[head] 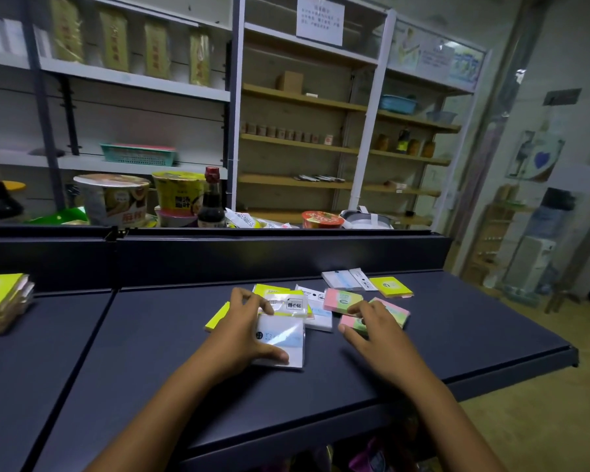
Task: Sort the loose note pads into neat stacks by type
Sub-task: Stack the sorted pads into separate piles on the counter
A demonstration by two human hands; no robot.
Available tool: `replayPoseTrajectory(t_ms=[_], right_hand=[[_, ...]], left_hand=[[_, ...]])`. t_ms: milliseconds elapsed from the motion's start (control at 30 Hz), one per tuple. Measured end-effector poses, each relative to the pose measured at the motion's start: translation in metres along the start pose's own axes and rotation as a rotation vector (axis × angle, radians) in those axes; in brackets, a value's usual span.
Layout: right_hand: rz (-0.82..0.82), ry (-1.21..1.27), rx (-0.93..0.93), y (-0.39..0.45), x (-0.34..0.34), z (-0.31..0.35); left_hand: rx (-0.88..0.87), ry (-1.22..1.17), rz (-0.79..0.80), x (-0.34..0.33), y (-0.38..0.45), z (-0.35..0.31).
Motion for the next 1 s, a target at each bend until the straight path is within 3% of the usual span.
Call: replayPoseTrajectory(t_ms=[300,467,900,1000], right_hand=[[0.022,0.085,0.095,0.024,-0.010,0.023],[0.056,0.086,0.109,0.042,-0.015,0.039],[0.250,-0.126,-0.102,0.093,-0.027,0.066],[0.268,-0.054,-0.128,0.097,-0.029,0.066]], left_hand=[[-0.129,-0.440,-0.449,0.036,-0.011,-0.001],[-0.168,-0.678,-0.532,0.048,-0.015,0.009],[-0.094,-0.683,-0.619,0.053,-0.015,0.015],[-0.085,-0.671,-0.593,0.052,-0.012,0.016]])
Point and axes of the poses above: each hand's wrist, its own y-axis towards the middle knuckle, its own x-axis out of the back of the hand, z = x × y, the point moved 4 cm from there along y, towards the middle knuckle, and after that the axes turned 15 degrees about z, right-handed, at the moved point
